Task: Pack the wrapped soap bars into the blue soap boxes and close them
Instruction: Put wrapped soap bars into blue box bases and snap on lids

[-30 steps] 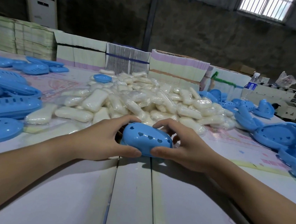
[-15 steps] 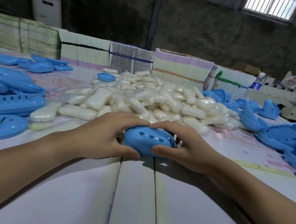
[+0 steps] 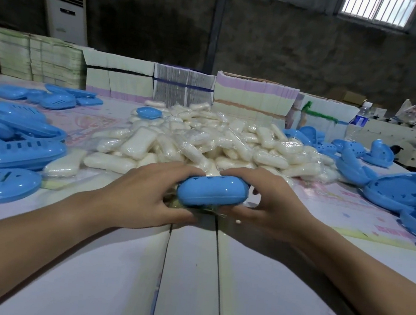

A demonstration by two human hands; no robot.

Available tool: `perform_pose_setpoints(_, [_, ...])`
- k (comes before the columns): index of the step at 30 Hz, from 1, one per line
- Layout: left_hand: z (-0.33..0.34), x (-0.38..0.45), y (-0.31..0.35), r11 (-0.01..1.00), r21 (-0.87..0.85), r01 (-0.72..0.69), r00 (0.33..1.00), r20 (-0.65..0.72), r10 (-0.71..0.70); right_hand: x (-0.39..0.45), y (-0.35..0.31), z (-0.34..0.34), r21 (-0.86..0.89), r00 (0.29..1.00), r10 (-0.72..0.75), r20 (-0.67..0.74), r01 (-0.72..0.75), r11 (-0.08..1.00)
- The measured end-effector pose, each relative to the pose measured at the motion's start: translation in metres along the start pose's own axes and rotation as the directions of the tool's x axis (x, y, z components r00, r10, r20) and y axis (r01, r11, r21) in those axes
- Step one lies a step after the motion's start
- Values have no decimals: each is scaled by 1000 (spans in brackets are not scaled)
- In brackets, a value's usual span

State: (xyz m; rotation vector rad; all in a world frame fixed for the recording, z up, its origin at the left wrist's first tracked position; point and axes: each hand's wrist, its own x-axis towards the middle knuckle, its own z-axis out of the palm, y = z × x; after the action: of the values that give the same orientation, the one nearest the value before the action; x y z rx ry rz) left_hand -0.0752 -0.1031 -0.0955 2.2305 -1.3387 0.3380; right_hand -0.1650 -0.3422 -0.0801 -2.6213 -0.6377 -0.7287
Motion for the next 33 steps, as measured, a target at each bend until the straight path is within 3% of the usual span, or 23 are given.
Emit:
perform_pose_setpoints(3, [1,1,1,999,-42,-2,995,-103,-2,0,4,-2,-27,994,104,20,-103,994])
perform_pose_setpoints(8, [1,1,4,999,-16,-36,993,-116,34,-1,5,-1,-6,992,110,56,-110,994])
perform_pose_setpoints(14, [-2,-1,7,986,107,-124,970,-195,143,-3,1,-2,205,969,204,140,-230,951])
perform_pose_setpoints(22, [1,0,12,939,272,-211,937,-216,273,-4,0,-5,282,930,236,281,-315,906])
perform_pose_setpoints(26, [4,-1,15,916,310,-254,934,-169,316,-1,-12,-1,153,931,233,281,-284,947])
perform_pose_setpoints(30, [7,0,12,970,170,-174,959,-196,207,-2,-12,-12,119,936,287,206,-315,942])
perform_pose_setpoints(33, [11,-2,1,979,136,-152,971,-162,173,-21,-7,-29,-45,911,392,132,-389,920])
